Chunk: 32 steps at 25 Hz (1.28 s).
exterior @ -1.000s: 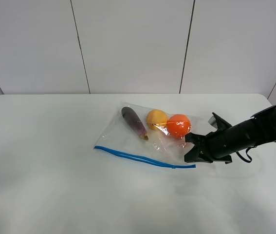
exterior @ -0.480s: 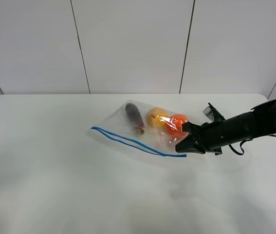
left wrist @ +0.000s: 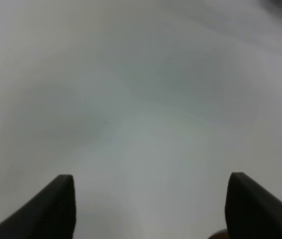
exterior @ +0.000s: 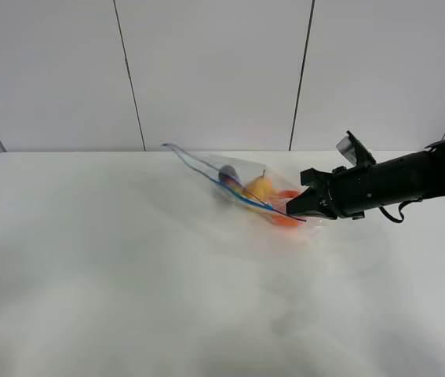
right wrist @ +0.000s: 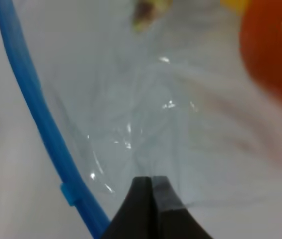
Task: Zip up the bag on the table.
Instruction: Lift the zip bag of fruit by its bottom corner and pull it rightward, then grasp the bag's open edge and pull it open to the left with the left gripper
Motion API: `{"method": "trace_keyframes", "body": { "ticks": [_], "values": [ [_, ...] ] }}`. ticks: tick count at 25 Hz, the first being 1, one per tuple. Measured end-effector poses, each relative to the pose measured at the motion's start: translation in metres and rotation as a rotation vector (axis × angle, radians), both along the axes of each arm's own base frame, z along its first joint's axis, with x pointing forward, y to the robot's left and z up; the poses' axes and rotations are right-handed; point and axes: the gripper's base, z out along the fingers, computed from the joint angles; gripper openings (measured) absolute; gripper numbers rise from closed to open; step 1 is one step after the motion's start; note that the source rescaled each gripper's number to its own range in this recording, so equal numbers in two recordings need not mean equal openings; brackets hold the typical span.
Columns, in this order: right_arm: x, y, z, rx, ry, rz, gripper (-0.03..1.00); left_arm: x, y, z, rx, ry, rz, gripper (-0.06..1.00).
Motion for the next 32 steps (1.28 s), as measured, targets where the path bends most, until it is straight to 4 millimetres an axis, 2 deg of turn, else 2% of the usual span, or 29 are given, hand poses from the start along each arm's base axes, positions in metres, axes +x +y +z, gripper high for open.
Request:
{"method": "trace_keyframes", "body": {
  "ticks": [32],
  "values": [
    [-0.001,-0.0005,-0.0001,-0.011,0.008,0.003,0.0,0.0,0.0,0.0,0.047,-0.003,-0.027,1.0]
  ]
}}
